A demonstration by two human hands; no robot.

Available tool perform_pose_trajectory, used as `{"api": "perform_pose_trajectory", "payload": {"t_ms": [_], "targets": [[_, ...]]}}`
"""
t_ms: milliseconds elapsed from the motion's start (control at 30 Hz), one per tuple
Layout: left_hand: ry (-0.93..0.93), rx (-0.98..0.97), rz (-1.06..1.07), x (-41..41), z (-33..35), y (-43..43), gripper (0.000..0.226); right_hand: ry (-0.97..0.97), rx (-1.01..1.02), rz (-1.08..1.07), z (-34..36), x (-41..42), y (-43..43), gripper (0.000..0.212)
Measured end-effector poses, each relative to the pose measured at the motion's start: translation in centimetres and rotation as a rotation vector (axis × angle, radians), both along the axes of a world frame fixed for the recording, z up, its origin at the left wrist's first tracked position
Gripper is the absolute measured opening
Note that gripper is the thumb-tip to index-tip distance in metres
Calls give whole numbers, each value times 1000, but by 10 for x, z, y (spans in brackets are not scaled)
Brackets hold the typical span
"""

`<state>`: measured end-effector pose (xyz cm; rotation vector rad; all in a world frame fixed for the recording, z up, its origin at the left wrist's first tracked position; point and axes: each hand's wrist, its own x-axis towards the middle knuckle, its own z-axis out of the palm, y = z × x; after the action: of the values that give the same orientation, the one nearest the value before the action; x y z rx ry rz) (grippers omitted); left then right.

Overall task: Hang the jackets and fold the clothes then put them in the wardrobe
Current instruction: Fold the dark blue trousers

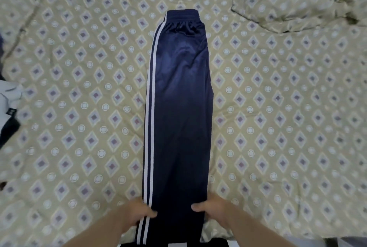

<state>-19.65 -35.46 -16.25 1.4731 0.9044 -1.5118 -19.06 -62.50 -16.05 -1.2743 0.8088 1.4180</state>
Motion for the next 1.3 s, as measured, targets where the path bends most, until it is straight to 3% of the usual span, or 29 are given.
{"api": "perform_pose_trajectory", "payload": {"t_ms": [67,200,367,467,567,667,767,1033,1133,1300], "targets": [[25,-36,59,-10,5,4,55,38,-12,-49,8,-6,1,43],[85,-149,348,5,22,6,29,106,67,-249,25,5,-1,32],[-70,-185,726,66,41,0,38,30,130,-606,37,58,7,32],[-245,-242,856,116,51,-9,46,-167,269,-778,42,100,11,41],[-451,-306,769,165,54,-16,32,-365,302,-780,40,138,11,49],[-572,-142,498,191,40,-15,27,-452,76,-554,32,159,13,38],[-536,-19,258,179,21,-14,23,-465,-120,-312,18,154,15,26],[-258,42,156,42,-3,-9,25,-197,-117,-63,-7,53,12,23],[-186,60,215,26,-1,-8,21,-108,-127,-133,-6,36,13,20],[-359,38,418,77,19,-11,21,-164,-114,-353,5,73,18,19]]}}
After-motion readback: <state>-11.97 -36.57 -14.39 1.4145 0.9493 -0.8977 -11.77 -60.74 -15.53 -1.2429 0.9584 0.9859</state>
